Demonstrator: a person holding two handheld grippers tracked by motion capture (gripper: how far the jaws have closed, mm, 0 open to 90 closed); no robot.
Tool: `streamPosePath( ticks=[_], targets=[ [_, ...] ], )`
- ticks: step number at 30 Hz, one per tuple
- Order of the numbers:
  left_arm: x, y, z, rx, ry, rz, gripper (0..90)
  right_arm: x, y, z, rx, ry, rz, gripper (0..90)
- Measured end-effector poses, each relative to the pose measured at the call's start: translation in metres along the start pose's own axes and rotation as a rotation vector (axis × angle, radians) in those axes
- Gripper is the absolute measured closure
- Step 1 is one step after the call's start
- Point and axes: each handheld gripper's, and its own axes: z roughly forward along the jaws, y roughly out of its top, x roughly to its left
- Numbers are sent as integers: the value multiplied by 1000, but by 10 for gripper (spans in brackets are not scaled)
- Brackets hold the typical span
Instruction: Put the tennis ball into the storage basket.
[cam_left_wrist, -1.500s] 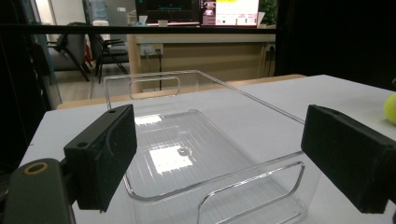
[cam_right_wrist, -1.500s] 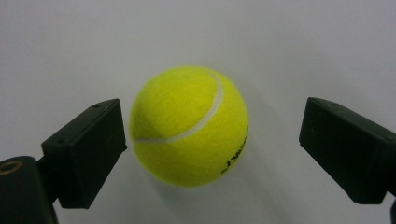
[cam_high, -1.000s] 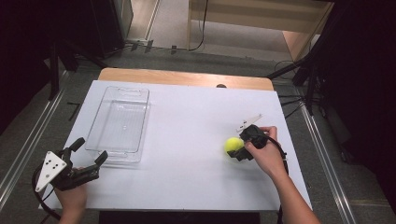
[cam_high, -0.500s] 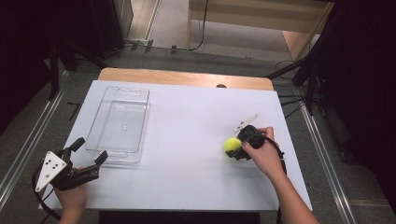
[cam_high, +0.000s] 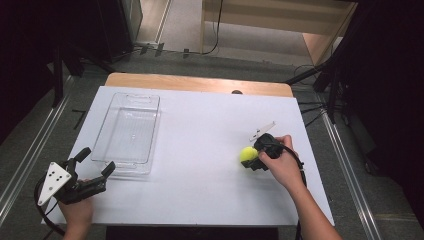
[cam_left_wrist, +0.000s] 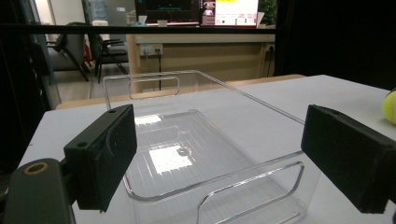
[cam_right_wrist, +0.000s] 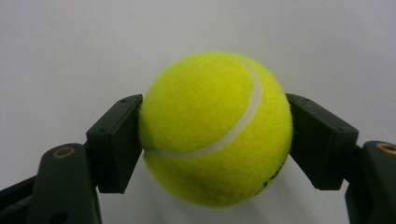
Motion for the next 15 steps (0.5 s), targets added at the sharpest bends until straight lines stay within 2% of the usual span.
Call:
streamPosePath(
  ticks=[14,15],
  targets=[
    [0,0,0,0,0,1,111,2,11,-11,-17,5,-9,235],
    [0,0,0,0,1,0,111,1,12,-11,-18,4,-26,235]
  ],
)
